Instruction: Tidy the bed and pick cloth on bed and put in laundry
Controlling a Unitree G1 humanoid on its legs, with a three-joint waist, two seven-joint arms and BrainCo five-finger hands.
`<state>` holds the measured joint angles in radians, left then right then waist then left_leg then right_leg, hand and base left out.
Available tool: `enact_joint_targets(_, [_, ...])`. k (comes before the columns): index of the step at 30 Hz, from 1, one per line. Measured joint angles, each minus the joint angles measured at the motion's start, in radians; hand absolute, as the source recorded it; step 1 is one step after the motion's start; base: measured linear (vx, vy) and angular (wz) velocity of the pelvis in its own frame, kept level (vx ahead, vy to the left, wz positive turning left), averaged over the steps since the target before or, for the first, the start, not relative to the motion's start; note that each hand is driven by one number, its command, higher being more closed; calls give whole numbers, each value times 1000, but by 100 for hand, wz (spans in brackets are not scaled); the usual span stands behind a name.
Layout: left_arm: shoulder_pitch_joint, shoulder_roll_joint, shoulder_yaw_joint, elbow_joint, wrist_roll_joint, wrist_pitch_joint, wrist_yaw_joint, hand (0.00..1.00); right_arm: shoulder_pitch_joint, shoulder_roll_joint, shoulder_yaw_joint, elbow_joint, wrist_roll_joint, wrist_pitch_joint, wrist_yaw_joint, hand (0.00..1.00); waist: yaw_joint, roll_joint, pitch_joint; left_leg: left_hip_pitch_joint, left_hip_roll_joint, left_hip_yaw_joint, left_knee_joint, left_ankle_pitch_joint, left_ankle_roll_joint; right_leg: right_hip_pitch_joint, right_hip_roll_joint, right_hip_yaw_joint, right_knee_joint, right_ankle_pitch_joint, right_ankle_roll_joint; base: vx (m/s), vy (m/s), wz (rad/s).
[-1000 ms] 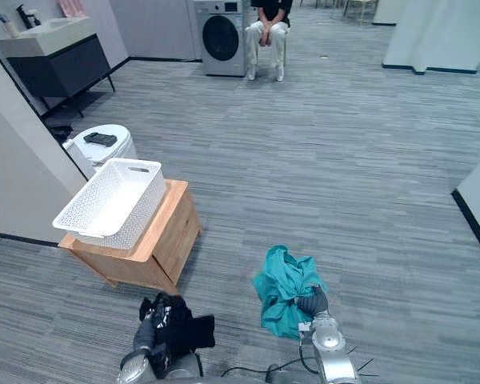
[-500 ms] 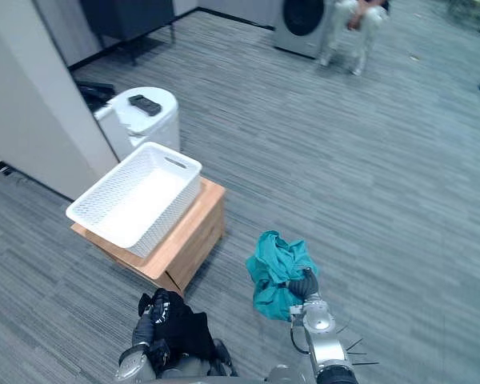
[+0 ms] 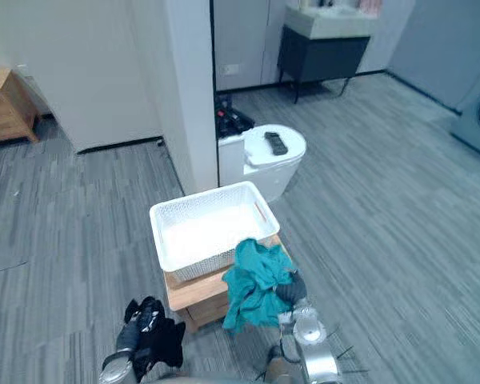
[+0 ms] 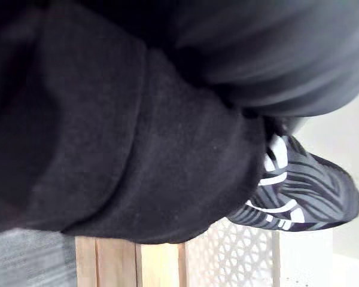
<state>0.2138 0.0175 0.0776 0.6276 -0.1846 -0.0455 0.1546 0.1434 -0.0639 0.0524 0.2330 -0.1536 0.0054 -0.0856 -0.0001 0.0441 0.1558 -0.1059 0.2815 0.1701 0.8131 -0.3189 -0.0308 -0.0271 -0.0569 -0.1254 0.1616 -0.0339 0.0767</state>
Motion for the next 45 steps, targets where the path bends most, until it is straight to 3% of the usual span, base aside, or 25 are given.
enact_joint_targets(1, [2, -32, -11, -1, 0, 3, -1, 100, -5, -19, -19, -10, 6, 1, -4, 100, 20, -2, 8, -26, 13, 82, 10, -2, -1, 40, 0, -10, -16, -18, -28, 258, -254, 31])
enact_joint_targets(2, [3, -34, -13, -2, 0, 3, -1, 100, -7, -18, -22, -10, 6, 1, -5, 100, 22, -3, 8, -26, 9, 88, 3, -2, -1, 43, -3, -10, -18, -19, -30, 370, -313, 15])
enact_joint_targets(4, [2, -27, -40, -53, 1, -1, -6, 100, -39, -22, -42, -38, 6, 0, -5, 100, 15, -10, 12, -21, -101, 183, -261, 13, -22, 84, -40, -24, -44, -16, -28, 364, -215, 0])
enact_joint_targets(5, [-3, -27, -45, -71, 2, -3, -10, 100, -40, -24, -56, -58, 6, 0, -4, 100, 15, -6, 12, -22, -144, 182, -403, 61, -44, 94, -42, -27, -56, -16, -27, 311, -63, -3])
enact_joint_targets(6, [-11, -28, -50, -83, 2, -4, -15, 100, -41, -26, -73, -70, 6, 0, -4, 100, 17, 2, 9, -27, -164, 165, -501, 167, -25, 99, -33, -29, -60, -17, -26, 208, 17, -6])
enact_joint_targets(7, [-14, -25, -50, -86, 2, -5, -19, 100, -44, -27, -79, -72, 6, 1, -6, 100, 20, 8, 6, -25, -168, 160, -506, 209, 43, 103, -30, -23, -61, -20, -21, 232, 26, -1])
enact_joint_targets(8, [-21, -17, -49, -89, 3, -8, -19, 100, -50, -22, -94, -84, 6, 1, -10, 100, 14, -21, 8, 2, -194, 156, -544, 220, 45, 111, -39, -17, -63, -27, -10, 191, 33, 1])
enact_joint_targets(9, [-23, -16, -49, -88, 3, -8, -19, 100, -50, -22, -95, -89, 6, 1, -11, 100, 13, -27, 10, 12, -200, 158, -558, 223, 50, 112, -44, -17, -63, -29, -7, 194, 59, 13])
enact_joint_targets(10, [-25, -12, -58, -88, 2, -7, -21, 100, -55, -21, -110, -107, 6, 1, -17, 100, 12, -48, 4, 57, -237, 160, -655, 271, 69, 114, -66, -19, -63, -29, -6, 127, 80, 24])
enact_joint_targets(11, [-24, -9, -77, -89, 2, -7, -22, 100, -56, -22, -136, -132, 5, 1, -26, 100, 10, -53, 0, 103, -268, 152, -749, 319, 70, 122, -78, -23, -63, -26, -2, 104, 81, 36])
enact_joint_targets(12, [-24, -7, -86, -90, 2, -7, -23, 100, -62, -22, -156, -151, 5, 0, -32, 100, 3, -50, -1, 130, -279, 141, -799, 330, 74, 131, -84, -30, -58, -26, -2, 81, 92, 37])
enact_joint_targets(15, [-20, 10, -109, -88, 2, -6, -21, 100, -118, -26, -170, -165, 4, 0, -48, 100, -12, -49, -1, 163, -267, 123, -833, 330, 73, 86, -76, -19, 75, -27, -2, 30, 83, 19])
enact_joint_targets(18, [-18, 39, -134, -85, 3, -5, -22, 100, -138, -28, -170, -214, 4, -3, -49, 100, -18, -67, -11, 170, -274, 91, -831, 330, 74, 70, -65, 62, 134, -27, -4, 19, 40, 25])
enact_joint_targets(21, [-18, 47, -134, -83, 2, -5, -22, 100, -192, -64, -143, -251, 5, -21, -49, 100, -10, -85, -22, 164, -295, 80, -845, 333, 80, 95, -72, 112, 69, -27, -5, 5, 42, 11])
enact_joint_targets(24, [-14, 46, -122, -65, 0, -5, -21, 100, -287, -95, -93, -259, 9, -42, -46, 100, -10, -86, -22, 153, -309, 85, -871, 348, 90, 96, -80, 143, 16, -27, -5, -49, 6, -9])
enact_joint_targets(33, [4, 40, -122, -38, 0, -6, -22, 100, -466, -143, 68, -259, 74, -68, 0, 100, 3, -89, -24, 112, -316, 115, -914, 400, 68, 70, -82, 215, -63, -59, -13, -100, -67, -9])
enact_joint_targets(41, [-2, 16, -131, -39, -4, -10, -23, 100, -560, -245, 108, -101, 70, -68, 29, 100, 6, -63, -9, 20, -278, 39, -916, 465, 50, 19, -49, 135, -65, -44, -6, -98, -73, 32])
enact_joint_targets(45, [-19, 12, -156, -39, -19, -26, -28, 100, -671, -295, 108, 42, 54, -62, 36, 100, 15, 1, 50, -39, -269, 22, -916, 471, 44, -12, -39, 95, -85, -12, -1, -78, -10, 26])
